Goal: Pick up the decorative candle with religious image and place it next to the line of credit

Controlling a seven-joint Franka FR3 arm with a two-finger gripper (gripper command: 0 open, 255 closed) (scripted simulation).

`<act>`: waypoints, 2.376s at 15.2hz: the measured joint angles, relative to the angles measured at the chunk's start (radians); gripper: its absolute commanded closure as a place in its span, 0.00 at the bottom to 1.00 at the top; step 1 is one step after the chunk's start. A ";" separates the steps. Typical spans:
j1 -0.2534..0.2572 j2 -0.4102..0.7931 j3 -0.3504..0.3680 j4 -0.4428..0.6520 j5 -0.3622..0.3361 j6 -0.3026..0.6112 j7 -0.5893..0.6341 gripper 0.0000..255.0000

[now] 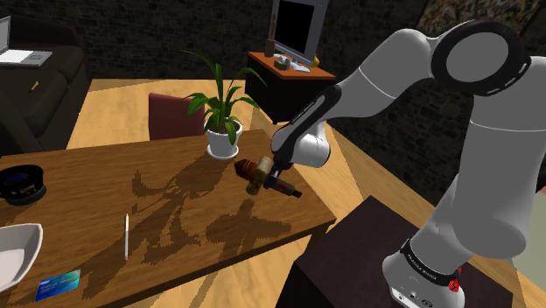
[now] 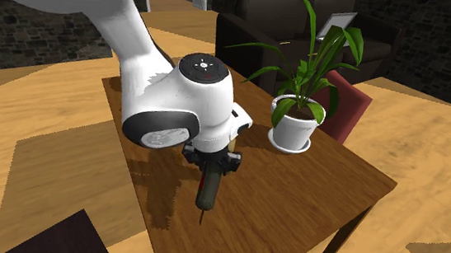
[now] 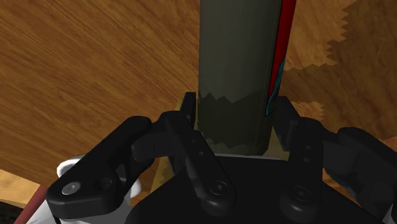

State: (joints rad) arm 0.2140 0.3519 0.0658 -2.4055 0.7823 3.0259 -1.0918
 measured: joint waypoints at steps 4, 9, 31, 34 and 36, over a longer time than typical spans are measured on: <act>0.047 -0.054 -0.058 -0.017 -0.064 -0.041 0.065 1.00; 0.097 -0.133 -0.128 -0.042 -0.161 -0.098 0.155 1.00; 0.160 -0.369 -0.218 -0.024 -0.510 -0.331 0.486 1.00; 0.194 -0.330 -0.183 0.024 -0.546 -0.329 0.585 1.00; 0.218 -0.296 -0.164 0.061 -0.568 -0.327 0.647 1.00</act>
State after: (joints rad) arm 0.4315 0.0559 -0.0983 -2.3445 0.2141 2.6989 -0.4451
